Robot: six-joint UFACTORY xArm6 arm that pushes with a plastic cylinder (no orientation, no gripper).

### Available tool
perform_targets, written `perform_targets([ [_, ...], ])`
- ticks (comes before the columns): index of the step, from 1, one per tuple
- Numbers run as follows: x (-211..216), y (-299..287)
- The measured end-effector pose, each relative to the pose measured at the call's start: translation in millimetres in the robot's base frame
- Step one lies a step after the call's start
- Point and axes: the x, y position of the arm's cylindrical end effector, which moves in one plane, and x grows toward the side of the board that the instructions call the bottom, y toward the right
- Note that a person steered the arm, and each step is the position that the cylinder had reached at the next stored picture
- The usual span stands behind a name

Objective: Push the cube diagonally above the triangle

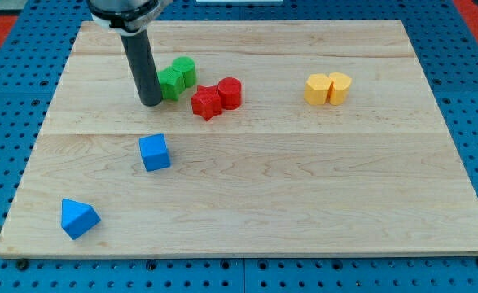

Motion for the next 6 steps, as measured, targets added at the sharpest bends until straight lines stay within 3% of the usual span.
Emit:
perform_targets([
  [1, 43, 9],
  [3, 77, 37],
  [4, 117, 9],
  [6, 118, -83],
])
